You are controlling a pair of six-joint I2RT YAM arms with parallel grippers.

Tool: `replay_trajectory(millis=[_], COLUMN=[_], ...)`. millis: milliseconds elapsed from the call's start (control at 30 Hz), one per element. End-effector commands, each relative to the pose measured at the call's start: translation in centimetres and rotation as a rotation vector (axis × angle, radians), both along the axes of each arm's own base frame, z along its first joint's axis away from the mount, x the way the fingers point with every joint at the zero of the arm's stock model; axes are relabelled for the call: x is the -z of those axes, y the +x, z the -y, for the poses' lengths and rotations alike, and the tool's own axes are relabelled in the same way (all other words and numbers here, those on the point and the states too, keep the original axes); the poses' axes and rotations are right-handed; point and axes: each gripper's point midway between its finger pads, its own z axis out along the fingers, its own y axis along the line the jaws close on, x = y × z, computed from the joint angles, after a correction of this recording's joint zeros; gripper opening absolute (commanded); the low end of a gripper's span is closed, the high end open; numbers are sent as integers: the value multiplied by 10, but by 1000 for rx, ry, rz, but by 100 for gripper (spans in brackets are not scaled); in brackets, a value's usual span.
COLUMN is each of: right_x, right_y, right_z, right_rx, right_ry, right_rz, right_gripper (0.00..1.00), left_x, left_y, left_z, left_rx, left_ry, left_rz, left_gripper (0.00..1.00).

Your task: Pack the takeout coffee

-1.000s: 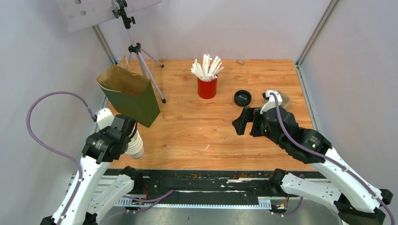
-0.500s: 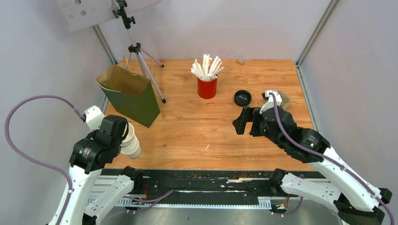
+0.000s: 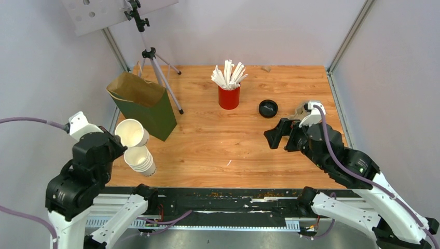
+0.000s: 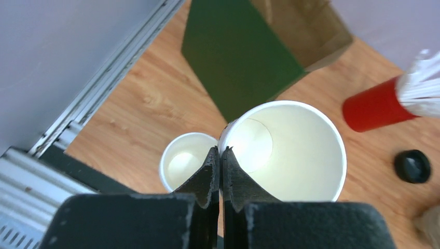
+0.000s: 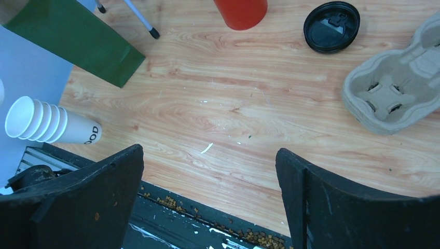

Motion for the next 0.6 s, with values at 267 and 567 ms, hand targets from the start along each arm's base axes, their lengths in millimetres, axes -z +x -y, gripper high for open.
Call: replay_trajectory(millis=[267, 567], right_x=[-18, 24], right_y=[1, -1], right_z=[-4, -4], right_rx=[-12, 26], right_ry=[64, -5], right_rz=[56, -80], right_gripper=[96, 95], left_x=[-14, 42], left_y=[38, 63], left_z=[112, 207], left_rx=[551, 859], left_ry=[-166, -209], left_rz=[17, -158], left_gripper=[0, 0])
